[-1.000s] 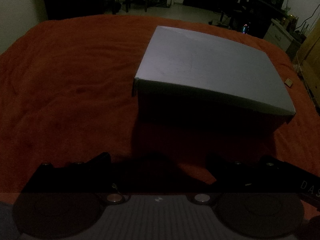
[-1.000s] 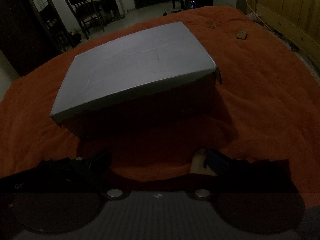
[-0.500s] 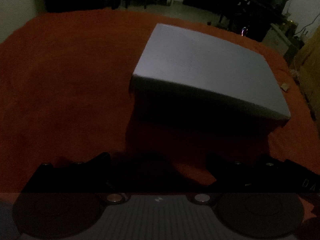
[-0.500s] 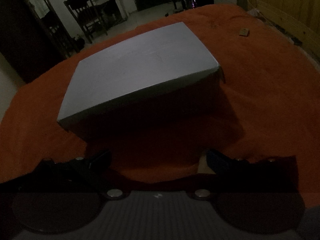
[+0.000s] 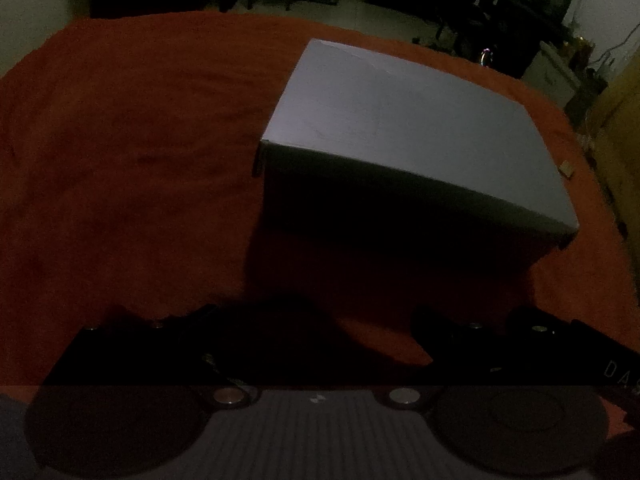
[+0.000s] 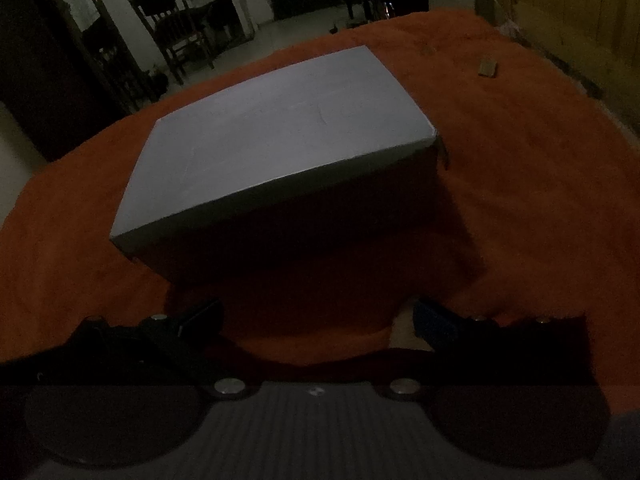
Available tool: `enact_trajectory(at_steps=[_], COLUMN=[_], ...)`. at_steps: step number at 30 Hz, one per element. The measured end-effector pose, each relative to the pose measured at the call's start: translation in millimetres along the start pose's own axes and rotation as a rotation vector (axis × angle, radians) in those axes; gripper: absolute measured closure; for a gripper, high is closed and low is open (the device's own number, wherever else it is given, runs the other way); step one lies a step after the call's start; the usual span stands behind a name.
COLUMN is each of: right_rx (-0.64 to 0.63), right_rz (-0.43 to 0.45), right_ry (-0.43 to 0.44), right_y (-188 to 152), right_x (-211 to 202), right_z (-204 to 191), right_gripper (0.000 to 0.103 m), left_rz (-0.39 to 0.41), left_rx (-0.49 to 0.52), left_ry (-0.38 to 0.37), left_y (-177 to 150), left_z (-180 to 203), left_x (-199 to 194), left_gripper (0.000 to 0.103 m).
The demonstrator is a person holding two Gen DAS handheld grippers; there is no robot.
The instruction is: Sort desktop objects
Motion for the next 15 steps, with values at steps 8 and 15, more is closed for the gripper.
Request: enact_trajectory(at_steps=[8,15], right_rx=[-0.023,-0.043], right_rz=[0.000,-0.001], right_ry=[-0.018,-0.034], right_y=[0.7,1.4], right_x=[-0.2,-0.4], right_z=[0.4,0.7], right_gripper=[0.000,0.000], left_rz=[0.013,0.023], left_rx=[0.027,0.042], left_ry=[0.018,0.023], left_y=[-0.7,-0.6], left_z=[3.8,6.1], left_x=[-3.3,-5.8], left_gripper=[0.001,0.001])
Point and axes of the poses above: each gripper's, at about its wrist camera, not at the fingertips, and x roughly the way its jaws point, z to its right, y to its top, the point moved 7 cm from there along x, roughly the way its jaws point, and after that the axes turned 14 degrees about y, right-handed, at the moved point
